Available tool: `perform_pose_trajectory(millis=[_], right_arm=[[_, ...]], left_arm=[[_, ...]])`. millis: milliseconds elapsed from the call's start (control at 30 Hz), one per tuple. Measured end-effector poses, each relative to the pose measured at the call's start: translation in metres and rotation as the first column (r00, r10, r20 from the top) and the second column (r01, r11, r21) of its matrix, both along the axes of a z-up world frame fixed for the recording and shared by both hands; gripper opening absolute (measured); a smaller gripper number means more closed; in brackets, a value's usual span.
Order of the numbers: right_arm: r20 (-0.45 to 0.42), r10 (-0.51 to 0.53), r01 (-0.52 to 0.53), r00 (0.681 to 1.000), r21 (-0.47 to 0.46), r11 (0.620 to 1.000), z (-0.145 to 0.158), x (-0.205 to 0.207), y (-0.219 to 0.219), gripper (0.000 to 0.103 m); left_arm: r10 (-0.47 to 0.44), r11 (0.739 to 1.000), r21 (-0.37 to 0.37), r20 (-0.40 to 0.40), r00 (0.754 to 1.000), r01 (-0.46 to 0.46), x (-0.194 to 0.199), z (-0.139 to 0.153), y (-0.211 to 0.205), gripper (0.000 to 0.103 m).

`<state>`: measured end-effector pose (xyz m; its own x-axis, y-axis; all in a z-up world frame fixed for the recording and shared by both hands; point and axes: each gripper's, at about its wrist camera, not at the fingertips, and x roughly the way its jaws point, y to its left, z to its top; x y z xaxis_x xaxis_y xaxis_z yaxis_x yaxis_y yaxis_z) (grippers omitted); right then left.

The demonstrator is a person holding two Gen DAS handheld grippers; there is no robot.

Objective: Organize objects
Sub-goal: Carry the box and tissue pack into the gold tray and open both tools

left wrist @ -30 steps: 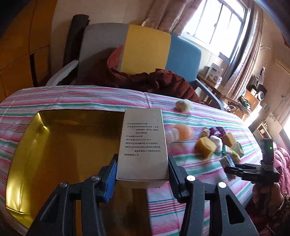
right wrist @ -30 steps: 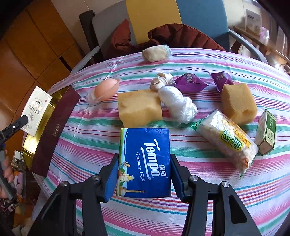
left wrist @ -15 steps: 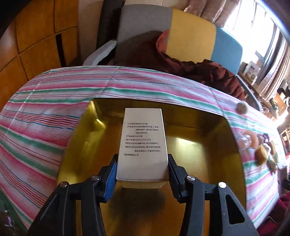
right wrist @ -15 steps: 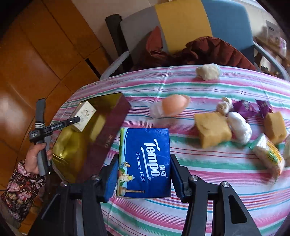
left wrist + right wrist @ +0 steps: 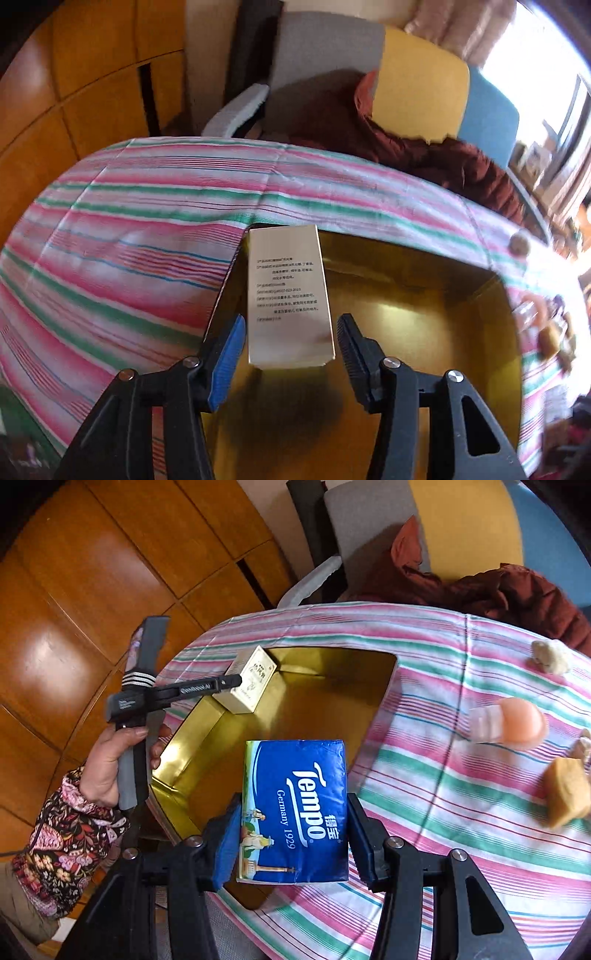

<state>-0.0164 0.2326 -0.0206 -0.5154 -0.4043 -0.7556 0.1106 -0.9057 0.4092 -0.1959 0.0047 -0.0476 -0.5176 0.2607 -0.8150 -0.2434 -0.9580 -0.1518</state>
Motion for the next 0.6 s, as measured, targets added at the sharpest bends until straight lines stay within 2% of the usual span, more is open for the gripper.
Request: perform_pose_trajectory(millis=[67,133,267,333,467,600], right_arm=[[0.015,0.001,-0.001,1.000,-0.006,1.000,-0.004,-0.008,-0.007,0.053],[0.033,0.000,-0.001,0.999,0.010,1.000,-0.011,-0.018,-0.015,0.053],[0.088,-0.025,0.023,0.996,0.024,0.999,-0.022,-0.050,-0.031,0.053],[0.096,-0.033,0.027,0.995,0.060,0.998,-0.025,-0.069,-0.043,0.053],[0.116,-0.050,0.037,0.992,0.108,0.993,-0.033,-0.105,-0.062,0.053],[0.137,-0.086,0.066,0.987,0.145,0.987,-0.043,-0.137,-0.075,0.053]], left_arm=[[0.073,0.992,0.109,-0.022,0.997,-0.070,0.015,0.008,-0.016,0.052],[0.152,0.969,0.201,-0.040,0.988,-0.141,0.037,0.013,-0.030,0.052],[0.293,0.907,0.325,-0.035,0.955,-0.267,0.083,0.014,-0.054,0.052],[0.327,0.877,0.377,-0.015,0.945,-0.298,0.097,0.011,-0.061,0.053],[0.363,0.856,0.396,-0.001,0.932,-0.333,0.116,0.008,-0.073,0.053],[0.368,0.860,0.388,-0.024,0.929,-0.331,0.117,0.011,-0.079,0.053]])
